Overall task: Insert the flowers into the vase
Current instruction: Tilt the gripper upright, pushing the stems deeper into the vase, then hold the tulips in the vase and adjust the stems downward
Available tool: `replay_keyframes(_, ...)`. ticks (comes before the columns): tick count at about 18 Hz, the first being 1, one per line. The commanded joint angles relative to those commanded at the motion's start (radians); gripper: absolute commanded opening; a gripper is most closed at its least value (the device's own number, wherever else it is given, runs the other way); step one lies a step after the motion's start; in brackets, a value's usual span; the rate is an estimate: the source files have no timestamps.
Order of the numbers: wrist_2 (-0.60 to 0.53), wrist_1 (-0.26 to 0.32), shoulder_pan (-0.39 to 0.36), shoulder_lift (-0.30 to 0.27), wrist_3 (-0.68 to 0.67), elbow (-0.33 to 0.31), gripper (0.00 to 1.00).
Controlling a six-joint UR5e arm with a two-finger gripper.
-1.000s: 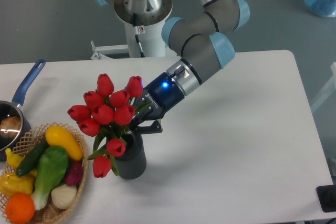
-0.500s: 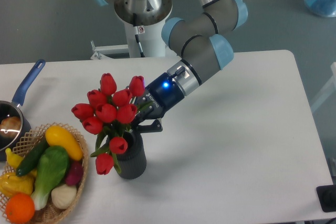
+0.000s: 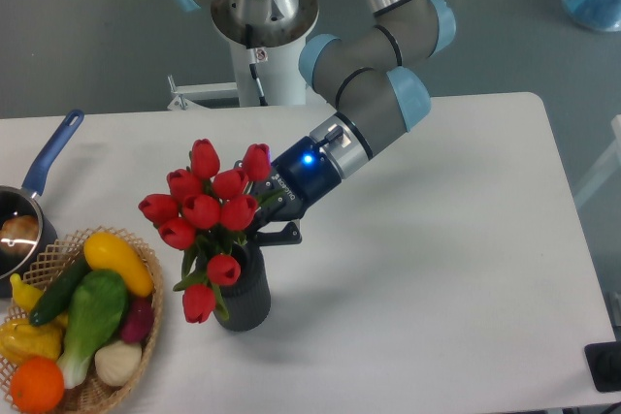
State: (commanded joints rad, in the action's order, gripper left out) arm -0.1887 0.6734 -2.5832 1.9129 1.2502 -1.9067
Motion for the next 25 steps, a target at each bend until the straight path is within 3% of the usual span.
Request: replay_keyframes(25, 0.002, 0.000, -0.009, 0.058, 0.063, 0.003, 0.20)
